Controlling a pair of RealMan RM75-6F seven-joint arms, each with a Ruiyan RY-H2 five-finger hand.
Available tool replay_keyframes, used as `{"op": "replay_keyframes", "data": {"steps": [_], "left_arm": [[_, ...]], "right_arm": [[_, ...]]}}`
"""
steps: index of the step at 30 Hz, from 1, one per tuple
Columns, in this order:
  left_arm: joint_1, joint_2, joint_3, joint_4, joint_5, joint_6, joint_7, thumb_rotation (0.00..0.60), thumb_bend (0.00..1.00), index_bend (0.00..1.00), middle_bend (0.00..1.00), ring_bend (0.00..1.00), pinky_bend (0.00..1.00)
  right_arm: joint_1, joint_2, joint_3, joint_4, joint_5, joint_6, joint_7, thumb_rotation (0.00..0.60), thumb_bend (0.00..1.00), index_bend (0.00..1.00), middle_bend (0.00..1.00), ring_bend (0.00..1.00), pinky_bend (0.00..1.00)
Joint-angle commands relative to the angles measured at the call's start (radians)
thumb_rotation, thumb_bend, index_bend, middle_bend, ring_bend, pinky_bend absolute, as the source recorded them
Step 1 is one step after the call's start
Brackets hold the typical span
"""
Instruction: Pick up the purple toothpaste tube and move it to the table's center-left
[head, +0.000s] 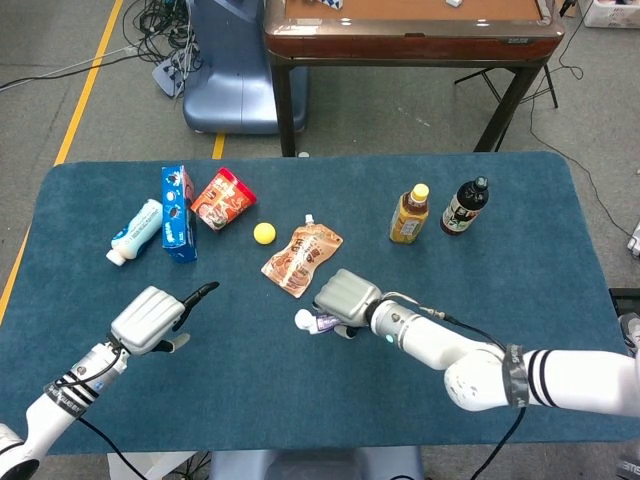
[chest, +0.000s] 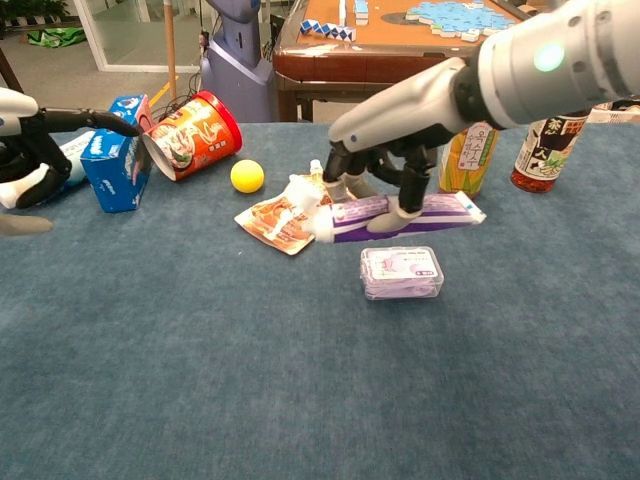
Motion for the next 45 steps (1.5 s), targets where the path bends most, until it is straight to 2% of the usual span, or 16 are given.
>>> {"op": "replay_keyframes", "data": {"steps": [1, 13, 26, 45], "left_arm": [[-0.021, -0.012, 0.001, -0.007, 0.003, -0.017, 0.004, 0.600, 0.26, 0.00, 0.70, 0.80, 0.80], [-0.074, -0.044, 0.033, -0.036, -0.016, -0.082, 0.092, 0.600, 0.26, 0.01, 0.73, 0.82, 0.81], [-0.121, -0.083, 0.034, -0.038, -0.039, -0.104, 0.134, 0.600, 0.26, 0.01, 0.73, 0.82, 0.81], [-0.146, -0.106, 0.061, -0.009, -0.076, -0.115, 0.141, 0.600, 0.26, 0.01, 0.73, 0.82, 0.81]], "right_arm": [[0.083, -0.052, -0.042, 0.025, 0.073, 0.021, -0.017, 0.600, 0.87, 0.92, 0.82, 0.70, 0.42], [0.229, -0.152, -0.113, 0.124, 0.214, 0.077, -0.011, 0.600, 0.88, 0.93, 0.83, 0.71, 0.42], [0.319, -0.219, -0.151, 0.187, 0.282, 0.089, 0.005, 0.600, 0.89, 0.93, 0.83, 0.72, 0.42], [0.344, -0.255, -0.165, 0.216, 0.269, 0.100, 0.061, 0.600, 0.90, 0.95, 0.84, 0.74, 0.42]]}}
